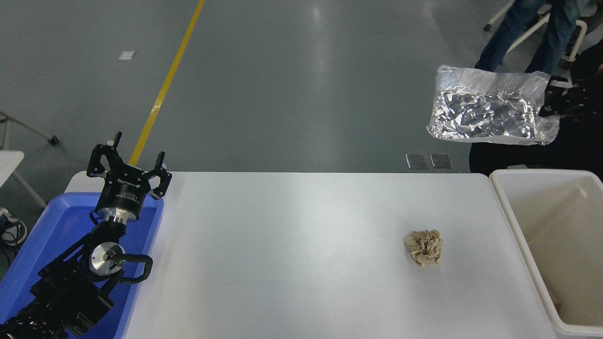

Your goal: Pick up foil plate and place in dustbin

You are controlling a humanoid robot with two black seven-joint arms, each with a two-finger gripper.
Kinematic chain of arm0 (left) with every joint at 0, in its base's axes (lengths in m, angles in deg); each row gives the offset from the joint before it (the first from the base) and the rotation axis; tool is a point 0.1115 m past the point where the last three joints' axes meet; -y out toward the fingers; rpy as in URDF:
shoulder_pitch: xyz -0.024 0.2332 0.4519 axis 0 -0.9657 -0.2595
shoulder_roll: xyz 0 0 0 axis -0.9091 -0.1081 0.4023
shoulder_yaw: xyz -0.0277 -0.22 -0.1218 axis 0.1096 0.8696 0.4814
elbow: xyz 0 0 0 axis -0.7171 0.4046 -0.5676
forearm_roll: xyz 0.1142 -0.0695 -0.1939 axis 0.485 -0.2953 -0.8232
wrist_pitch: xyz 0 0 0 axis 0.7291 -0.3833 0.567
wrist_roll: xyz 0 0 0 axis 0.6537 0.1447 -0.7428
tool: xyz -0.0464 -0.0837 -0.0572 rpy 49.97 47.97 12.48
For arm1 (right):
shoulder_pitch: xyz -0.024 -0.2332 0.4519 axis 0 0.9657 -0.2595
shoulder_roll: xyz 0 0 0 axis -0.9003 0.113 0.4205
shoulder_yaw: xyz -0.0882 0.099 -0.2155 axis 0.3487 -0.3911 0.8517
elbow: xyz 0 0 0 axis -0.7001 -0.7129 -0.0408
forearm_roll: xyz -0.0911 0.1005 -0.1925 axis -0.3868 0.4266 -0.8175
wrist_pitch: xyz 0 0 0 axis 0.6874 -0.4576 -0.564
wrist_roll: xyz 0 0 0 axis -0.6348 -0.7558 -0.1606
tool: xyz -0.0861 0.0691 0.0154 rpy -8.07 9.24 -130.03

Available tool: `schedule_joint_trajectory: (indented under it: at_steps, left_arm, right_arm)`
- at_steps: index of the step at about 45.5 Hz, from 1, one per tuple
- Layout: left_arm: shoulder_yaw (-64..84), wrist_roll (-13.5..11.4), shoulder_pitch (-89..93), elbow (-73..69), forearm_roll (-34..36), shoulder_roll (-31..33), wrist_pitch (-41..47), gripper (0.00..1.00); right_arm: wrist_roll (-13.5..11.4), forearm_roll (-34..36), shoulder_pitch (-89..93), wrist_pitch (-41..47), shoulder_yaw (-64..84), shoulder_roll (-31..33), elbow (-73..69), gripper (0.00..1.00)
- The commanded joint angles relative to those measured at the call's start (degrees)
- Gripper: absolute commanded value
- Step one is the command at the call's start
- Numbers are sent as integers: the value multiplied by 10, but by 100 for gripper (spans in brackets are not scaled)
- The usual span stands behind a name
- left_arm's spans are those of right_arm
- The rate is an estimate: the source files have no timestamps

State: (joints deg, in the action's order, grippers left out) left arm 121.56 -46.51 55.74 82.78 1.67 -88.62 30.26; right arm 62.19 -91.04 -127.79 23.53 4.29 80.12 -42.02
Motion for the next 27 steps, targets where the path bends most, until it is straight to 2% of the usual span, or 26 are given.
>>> schedule_joint_trajectory:
  at_steps: [1, 9, 27]
  left_arm:
    - [0, 0, 1, 0, 0, 0, 0, 98]
    - [0, -1, 1, 1, 0, 0, 0, 98]
    - [0, 0, 1, 0, 0, 0, 0, 98]
  right_arm:
    - [-1, 54, 199, -24, -42, 8, 192, 0]
    - [-1, 73, 337, -50, -112, -5, 280, 0]
    - [0, 101, 547, -245, -273, -27, 282, 0]
